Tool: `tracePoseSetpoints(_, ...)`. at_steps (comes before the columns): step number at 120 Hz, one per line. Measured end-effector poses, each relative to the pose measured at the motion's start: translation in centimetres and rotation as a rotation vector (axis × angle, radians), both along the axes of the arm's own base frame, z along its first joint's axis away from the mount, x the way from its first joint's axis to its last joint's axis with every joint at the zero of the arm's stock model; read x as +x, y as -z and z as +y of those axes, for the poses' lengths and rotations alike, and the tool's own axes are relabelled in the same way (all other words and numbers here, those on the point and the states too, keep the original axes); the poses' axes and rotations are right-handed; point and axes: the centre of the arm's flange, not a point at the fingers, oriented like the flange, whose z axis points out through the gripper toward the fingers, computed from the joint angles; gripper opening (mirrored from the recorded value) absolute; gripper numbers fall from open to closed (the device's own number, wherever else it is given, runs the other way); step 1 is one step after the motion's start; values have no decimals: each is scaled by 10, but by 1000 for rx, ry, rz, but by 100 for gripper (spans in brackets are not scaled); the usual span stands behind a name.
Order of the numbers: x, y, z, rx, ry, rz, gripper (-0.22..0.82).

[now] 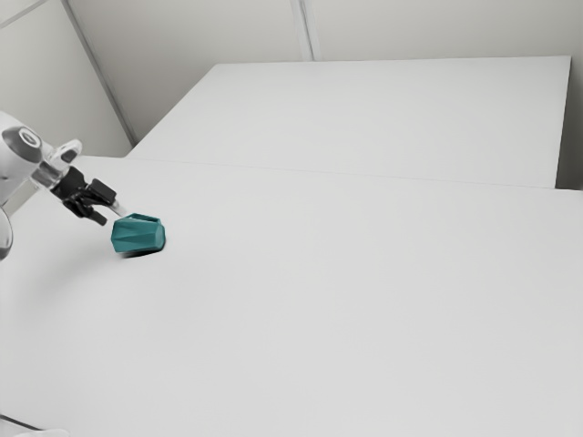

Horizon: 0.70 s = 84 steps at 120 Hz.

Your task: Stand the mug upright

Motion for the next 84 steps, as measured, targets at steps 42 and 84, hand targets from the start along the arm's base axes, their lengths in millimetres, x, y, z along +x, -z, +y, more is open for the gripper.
tracePoseSetpoints(42,-3,38,17,-156,34,-68,60)
tracePoseSetpoints(84,-13,55,24,-295,37,-125,53)
